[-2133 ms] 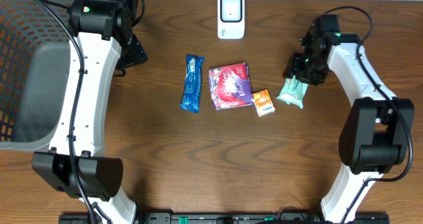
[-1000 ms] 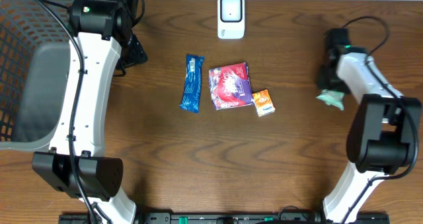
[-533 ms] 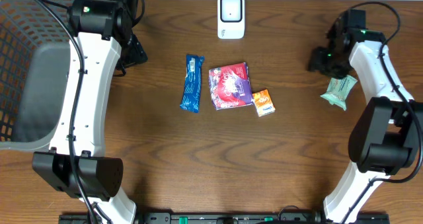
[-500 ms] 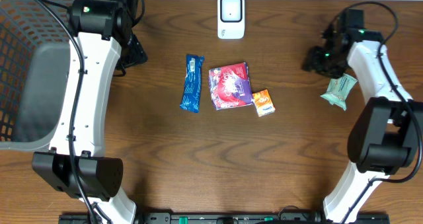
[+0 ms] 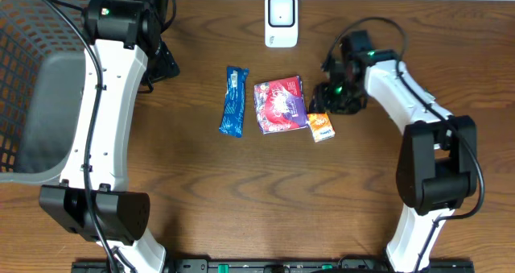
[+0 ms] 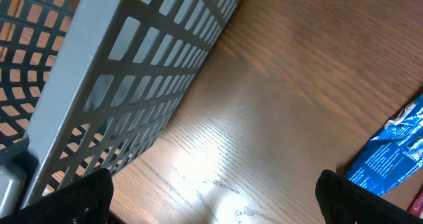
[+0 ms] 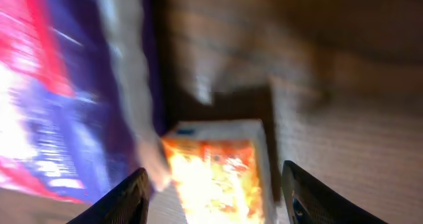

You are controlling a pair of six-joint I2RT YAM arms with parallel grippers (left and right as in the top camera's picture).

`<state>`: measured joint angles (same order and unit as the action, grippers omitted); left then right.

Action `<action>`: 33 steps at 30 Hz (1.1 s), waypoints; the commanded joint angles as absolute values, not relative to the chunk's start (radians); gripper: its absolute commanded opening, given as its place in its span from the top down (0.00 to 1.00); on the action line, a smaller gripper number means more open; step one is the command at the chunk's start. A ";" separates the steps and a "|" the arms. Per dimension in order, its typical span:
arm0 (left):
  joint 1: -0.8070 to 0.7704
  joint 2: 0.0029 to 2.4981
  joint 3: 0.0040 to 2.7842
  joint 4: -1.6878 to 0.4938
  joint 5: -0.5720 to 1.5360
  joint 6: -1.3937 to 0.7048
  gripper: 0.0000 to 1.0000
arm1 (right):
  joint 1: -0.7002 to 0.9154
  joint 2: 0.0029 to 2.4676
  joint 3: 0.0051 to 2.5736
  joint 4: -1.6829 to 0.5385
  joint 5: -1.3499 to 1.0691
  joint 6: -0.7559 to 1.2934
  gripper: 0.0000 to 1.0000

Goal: Scan the item barcode

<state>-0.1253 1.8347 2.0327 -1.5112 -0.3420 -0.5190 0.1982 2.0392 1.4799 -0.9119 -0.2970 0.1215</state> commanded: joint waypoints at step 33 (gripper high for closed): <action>-0.123 1.837 2.025 -1.514 -0.345 -0.513 0.02 | -0.090 2.048 1.412 -0.759 0.009 0.196 0.56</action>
<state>-0.1253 1.8347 2.0327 -1.5112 -0.3416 -0.5190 -0.0467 2.0373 1.4193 -0.7486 -0.0437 0.2329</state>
